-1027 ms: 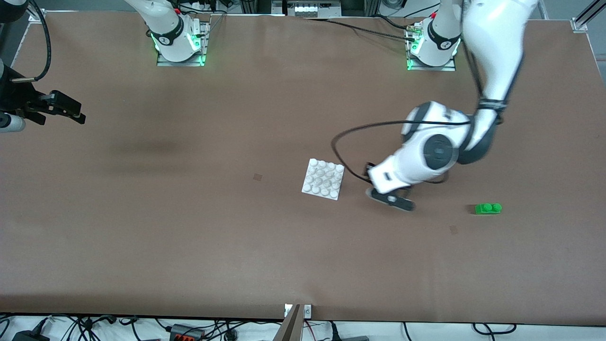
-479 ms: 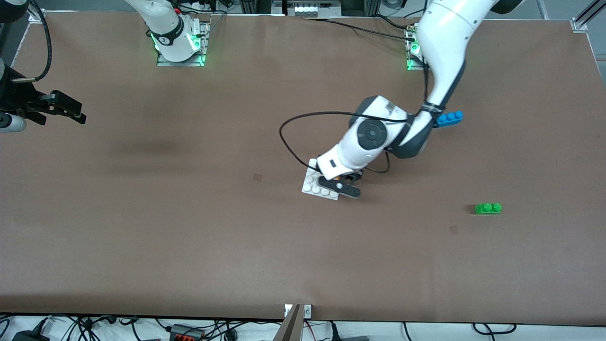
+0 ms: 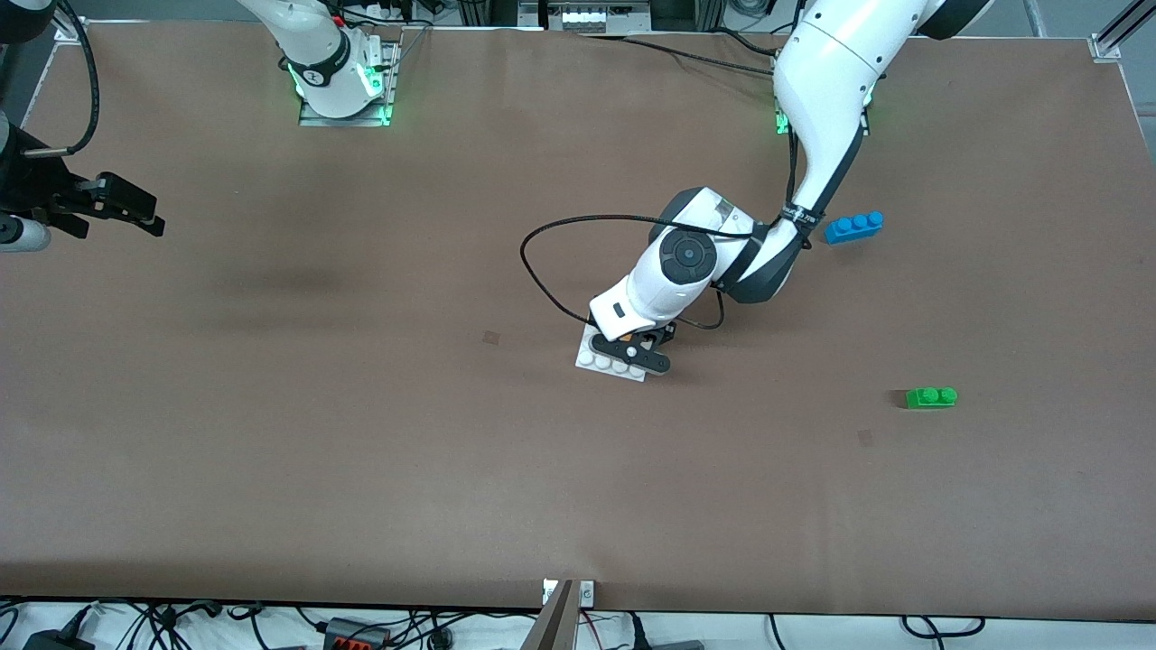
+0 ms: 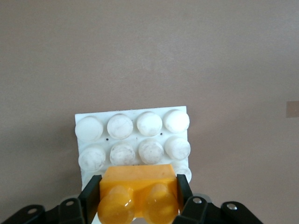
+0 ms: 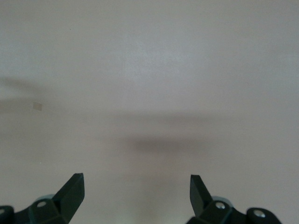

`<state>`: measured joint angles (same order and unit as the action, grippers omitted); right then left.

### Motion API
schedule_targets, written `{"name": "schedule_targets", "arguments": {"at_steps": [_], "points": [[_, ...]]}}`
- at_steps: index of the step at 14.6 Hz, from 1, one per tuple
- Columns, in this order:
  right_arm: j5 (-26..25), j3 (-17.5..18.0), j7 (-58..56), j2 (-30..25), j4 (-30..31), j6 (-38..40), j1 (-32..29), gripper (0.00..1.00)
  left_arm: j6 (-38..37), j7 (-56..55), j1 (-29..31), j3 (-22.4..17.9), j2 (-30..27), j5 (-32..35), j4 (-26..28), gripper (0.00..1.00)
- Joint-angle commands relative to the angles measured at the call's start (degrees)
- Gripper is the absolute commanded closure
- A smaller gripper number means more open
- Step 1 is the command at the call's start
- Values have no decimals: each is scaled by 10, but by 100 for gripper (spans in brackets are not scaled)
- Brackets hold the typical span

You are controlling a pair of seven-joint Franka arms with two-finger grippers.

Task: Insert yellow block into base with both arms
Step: 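Lower the yellow block and press it onto the base plate studs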

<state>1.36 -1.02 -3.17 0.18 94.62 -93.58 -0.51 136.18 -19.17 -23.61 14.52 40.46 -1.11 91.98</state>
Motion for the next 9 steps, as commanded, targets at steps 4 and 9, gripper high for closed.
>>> {"name": "schedule_targets", "arguments": {"at_steps": [4, 9], "points": [[9, 5, 0, -9, 10, -3, -5, 0, 37, -82, -19, -12, -43, 55, 63, 53], [9, 5, 0, -9, 10, -3, -5, 0, 37, -170, -24, -10, -39, 156, 66, 53]]}}
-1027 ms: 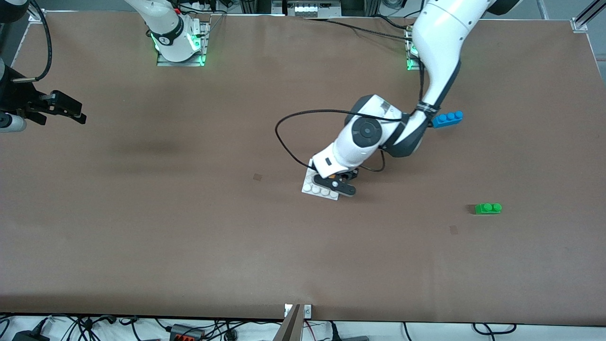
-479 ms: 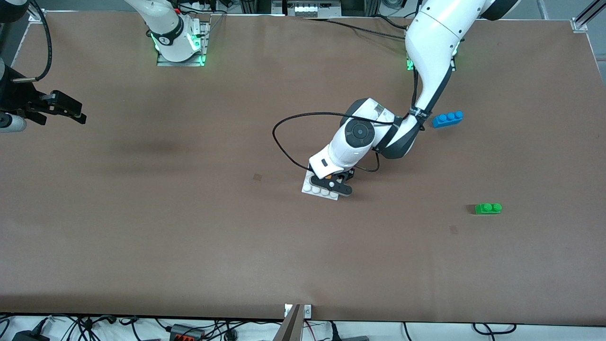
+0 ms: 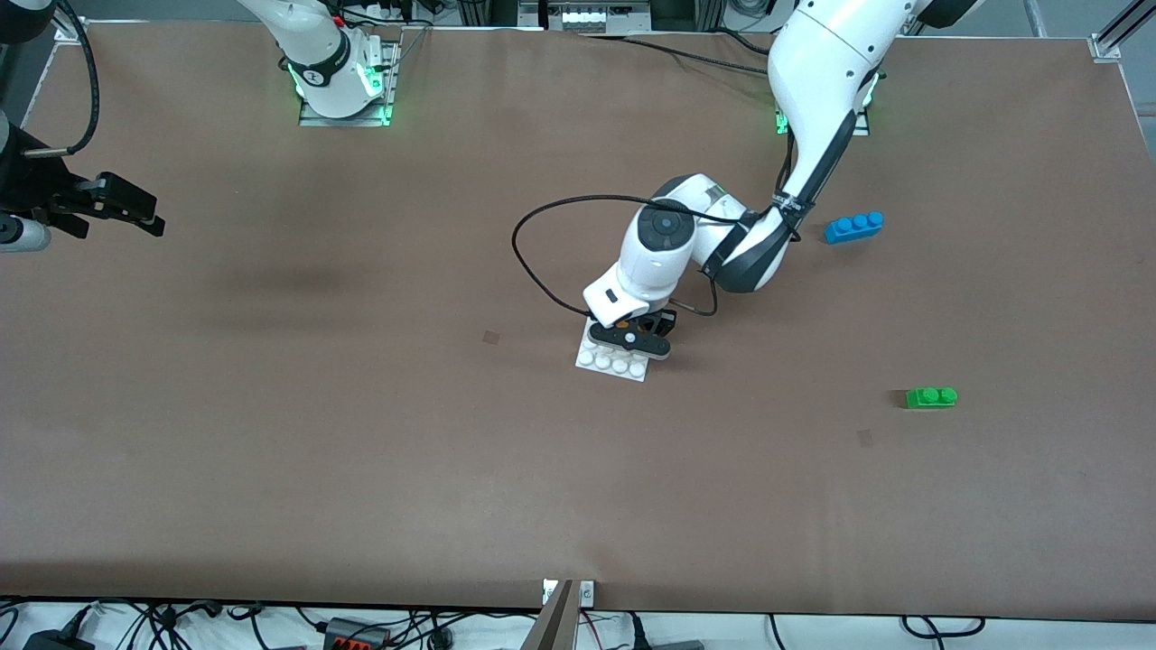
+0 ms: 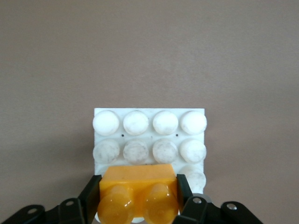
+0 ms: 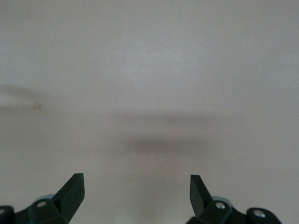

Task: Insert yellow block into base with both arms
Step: 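Lower the yellow block and press it onto the base plate studs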

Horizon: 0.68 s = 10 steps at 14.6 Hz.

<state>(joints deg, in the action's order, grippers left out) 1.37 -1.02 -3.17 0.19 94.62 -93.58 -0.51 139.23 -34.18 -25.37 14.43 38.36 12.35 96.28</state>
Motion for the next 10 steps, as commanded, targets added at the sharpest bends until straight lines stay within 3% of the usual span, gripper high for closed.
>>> {"name": "schedule_targets", "arguments": {"at_steps": [1, 10], "points": [[9, 5, 0, -9, 10, -3, -5, 0, 8, -21, -6, -9, -17, 22, 23, 53], [9, 5, 0, -9, 10, -5, -5, 0, 31, -22, -10, -6, -14, 23, 33, 53]]}}
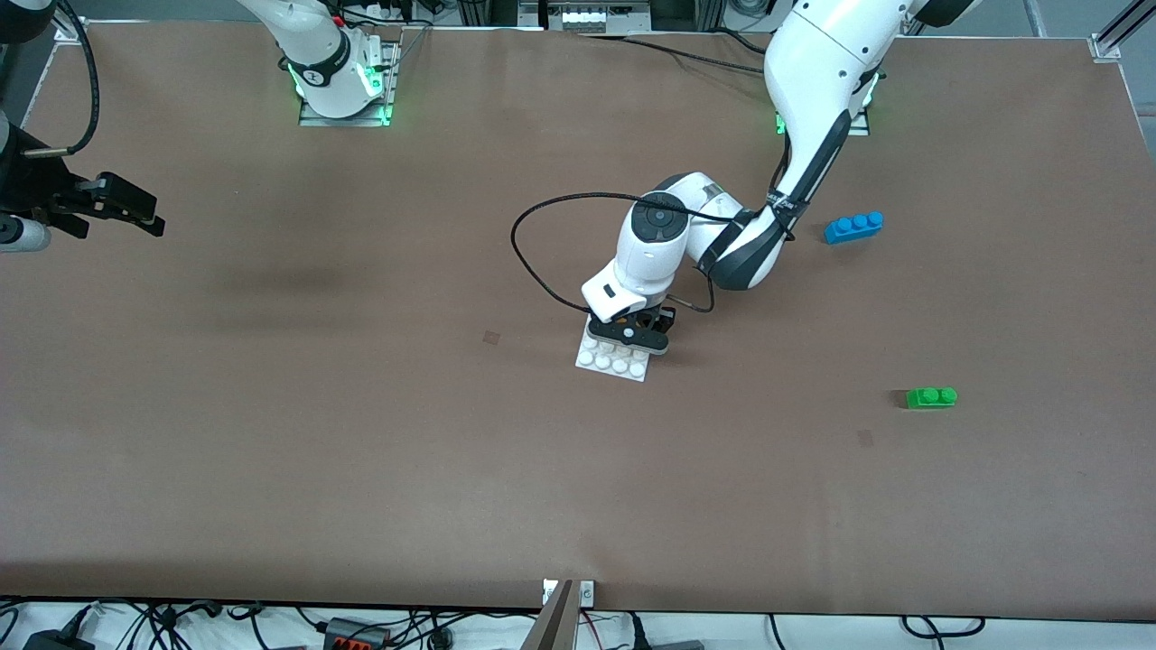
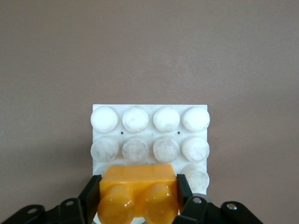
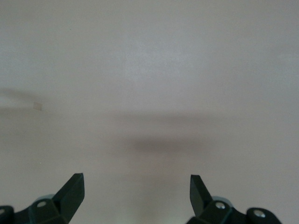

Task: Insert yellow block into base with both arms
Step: 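Lower the yellow block and press it onto the base plate studs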

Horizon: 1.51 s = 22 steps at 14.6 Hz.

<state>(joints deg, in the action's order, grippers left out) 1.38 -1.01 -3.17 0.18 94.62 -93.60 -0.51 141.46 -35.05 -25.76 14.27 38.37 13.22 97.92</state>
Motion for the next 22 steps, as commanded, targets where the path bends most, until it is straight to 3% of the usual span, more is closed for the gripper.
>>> {"name": "schedule_targets", "arguments": {"at_steps": [1, 17, 18, 20, 22], "points": [[9, 5, 0, -9, 9, -4, -5, 0, 10, -13, -6, -4, -13, 15, 17, 53], [10, 6, 1, -9, 10, 0, -5, 0, 32, -33, -16, -4, 13, 51, 16, 53], [10, 6, 1, -9, 10, 1, -5, 0, 31, -33, -16, -4, 13, 51, 16, 49], [10, 6, 0, -8, 10, -1, -6, 0, 28, -27, -8, -2, 1, 50, 13, 0], [13, 5, 0, -5, 10, 1, -8, 0, 2, -28, 10, 6, -29, 41, 8, 0]]}}
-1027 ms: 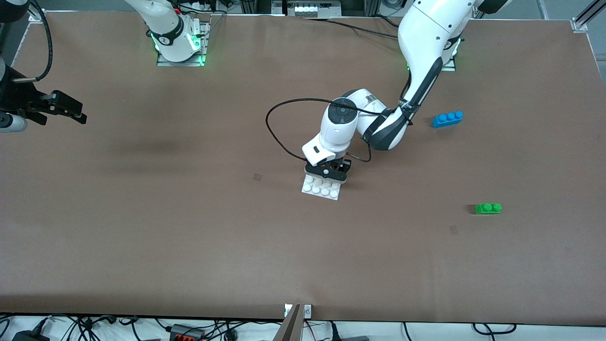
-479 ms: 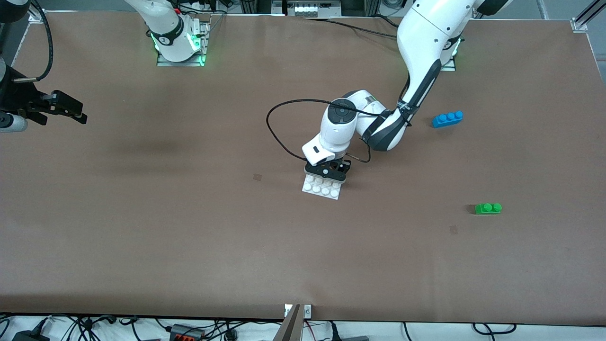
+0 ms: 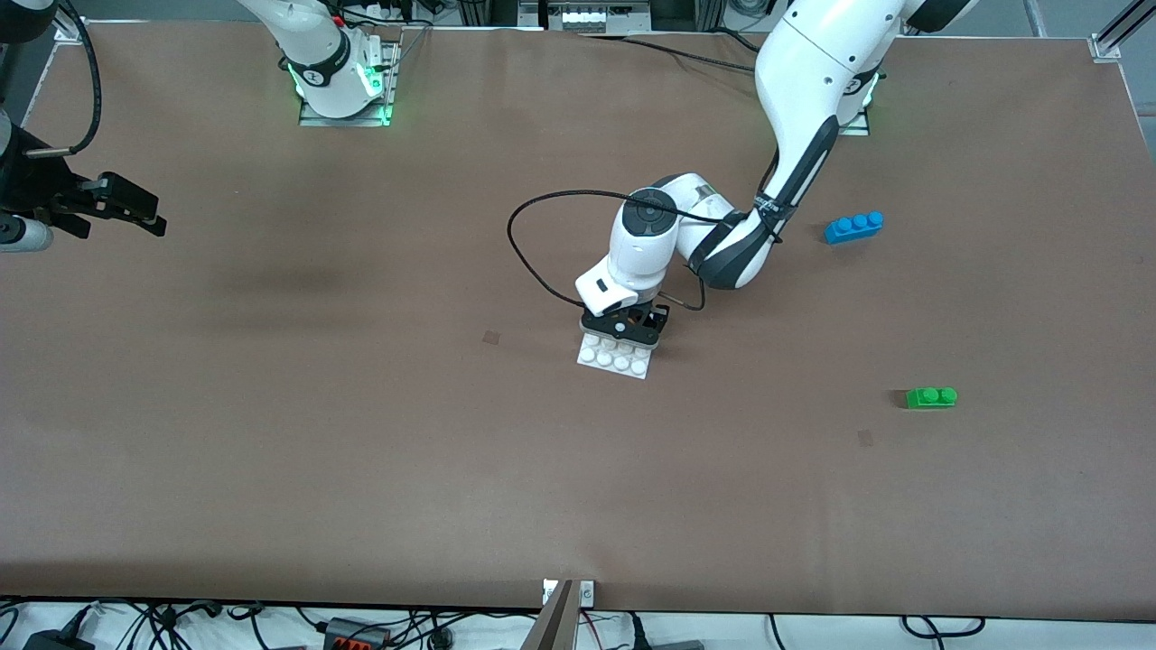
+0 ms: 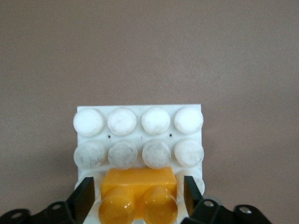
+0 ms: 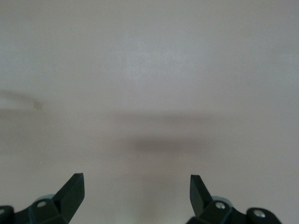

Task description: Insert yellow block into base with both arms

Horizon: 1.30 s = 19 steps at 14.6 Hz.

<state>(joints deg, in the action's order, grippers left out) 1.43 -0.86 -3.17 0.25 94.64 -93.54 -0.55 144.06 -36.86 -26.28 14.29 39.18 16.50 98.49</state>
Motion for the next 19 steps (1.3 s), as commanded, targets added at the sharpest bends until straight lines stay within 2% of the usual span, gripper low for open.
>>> {"name": "schedule_targets", "arguments": {"at_steps": [1, 3, 10, 15, 18, 19], "points": [[13, 3, 0, -6, 10, 0, -7, 0, -46, -10, 31, 19, -53, 5, 1, 0], [14, 3, 0, -6, 9, 0, -5, 0, -81, -8, 58, 31, -78, -20, 0, 0], [26, 3, 1, -6, 7, 10, -5, 0, -131, -8, 162, 32, -141, -23, 3, 0], [25, 8, 0, -8, 7, 12, -4, 0, -263, 8, 252, 32, -176, -22, -6, 0], [22, 6, -1, -8, 7, 13, -7, 0, -378, 69, 297, 30, -174, -22, -69, 0], [21, 5, -1, -8, 7, 13, -6, 0, -391, 95, 310, 30, -180, -23, -73, 0]]}}
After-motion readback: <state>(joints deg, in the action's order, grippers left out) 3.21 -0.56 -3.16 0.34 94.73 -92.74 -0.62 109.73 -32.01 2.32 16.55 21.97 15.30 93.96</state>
